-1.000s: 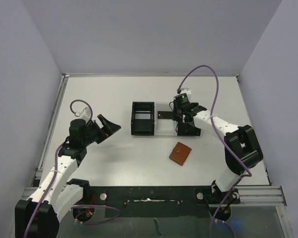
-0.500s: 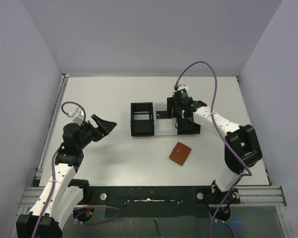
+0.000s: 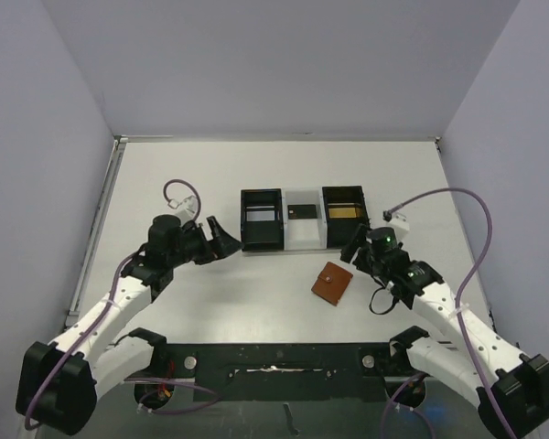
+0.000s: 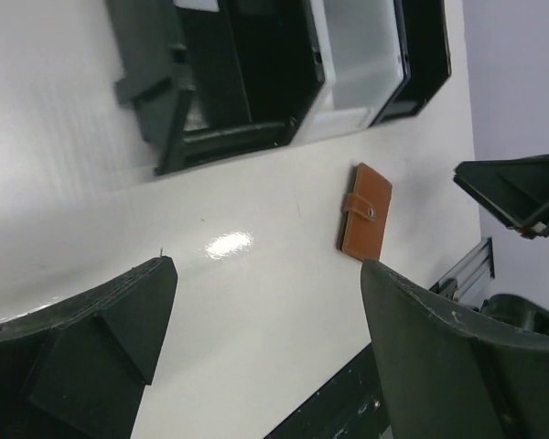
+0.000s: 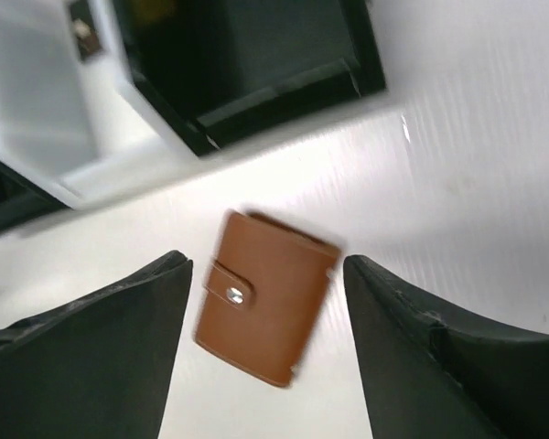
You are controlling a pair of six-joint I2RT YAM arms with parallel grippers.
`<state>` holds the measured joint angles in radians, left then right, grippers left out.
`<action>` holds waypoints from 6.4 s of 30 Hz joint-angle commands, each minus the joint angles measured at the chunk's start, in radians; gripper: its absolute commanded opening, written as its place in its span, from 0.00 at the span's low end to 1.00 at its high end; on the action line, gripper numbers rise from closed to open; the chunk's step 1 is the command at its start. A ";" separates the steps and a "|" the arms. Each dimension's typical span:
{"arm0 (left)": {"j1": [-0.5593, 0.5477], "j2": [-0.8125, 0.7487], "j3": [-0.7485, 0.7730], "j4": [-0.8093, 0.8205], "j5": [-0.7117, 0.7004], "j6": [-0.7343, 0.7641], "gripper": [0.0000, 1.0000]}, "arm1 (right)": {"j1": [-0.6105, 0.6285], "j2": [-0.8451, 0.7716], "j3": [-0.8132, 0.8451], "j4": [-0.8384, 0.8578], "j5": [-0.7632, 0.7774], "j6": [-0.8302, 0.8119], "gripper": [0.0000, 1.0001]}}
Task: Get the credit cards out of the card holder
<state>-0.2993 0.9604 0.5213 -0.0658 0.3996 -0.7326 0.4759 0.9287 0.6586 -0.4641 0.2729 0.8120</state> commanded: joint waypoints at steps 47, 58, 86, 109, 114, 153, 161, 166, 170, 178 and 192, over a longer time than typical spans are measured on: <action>-0.747 0.846 0.666 -0.327 -0.526 0.183 0.44 | 0.102 0.235 -0.362 0.415 -0.278 0.263 0.28; -0.764 0.899 0.686 -0.387 -0.514 0.234 0.36 | 0.061 0.223 -0.365 0.461 -0.377 0.228 0.36; -0.742 0.769 0.617 -0.293 -0.461 0.203 0.39 | 0.058 0.282 -0.384 0.598 -0.460 0.225 0.00; -0.779 0.785 0.576 -0.394 -0.819 0.167 0.17 | 0.048 0.257 -0.376 0.542 -0.432 0.231 0.00; -0.764 0.757 0.555 -0.385 -0.838 0.142 0.15 | 0.043 0.254 -0.369 0.518 -0.423 0.224 0.00; -0.528 0.609 0.235 0.174 -0.145 -0.028 0.23 | 0.040 0.272 -0.310 0.536 -0.489 0.187 0.17; -0.518 0.580 0.229 0.142 -0.192 -0.011 0.03 | 0.041 0.214 -0.222 0.392 -0.462 0.142 0.34; -0.519 0.567 0.238 0.149 -0.171 -0.005 0.00 | 0.050 0.146 -0.158 0.289 -0.427 0.129 0.46; -0.523 0.525 0.233 0.176 -0.153 -0.012 0.00 | 0.082 0.137 -0.158 0.326 -0.435 0.159 0.53; -0.534 0.440 0.261 0.114 -0.155 0.017 0.00 | 0.161 0.295 -0.131 0.377 -0.398 0.199 0.59; -0.620 0.357 0.309 0.052 -0.293 0.048 0.00 | 0.143 0.266 -0.102 0.373 -0.434 0.177 0.79</action>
<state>-0.8997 1.3582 0.7750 -0.0383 0.1349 -0.7101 0.6277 1.2304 0.5228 -0.1070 -0.1509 0.9989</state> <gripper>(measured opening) 0.031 0.777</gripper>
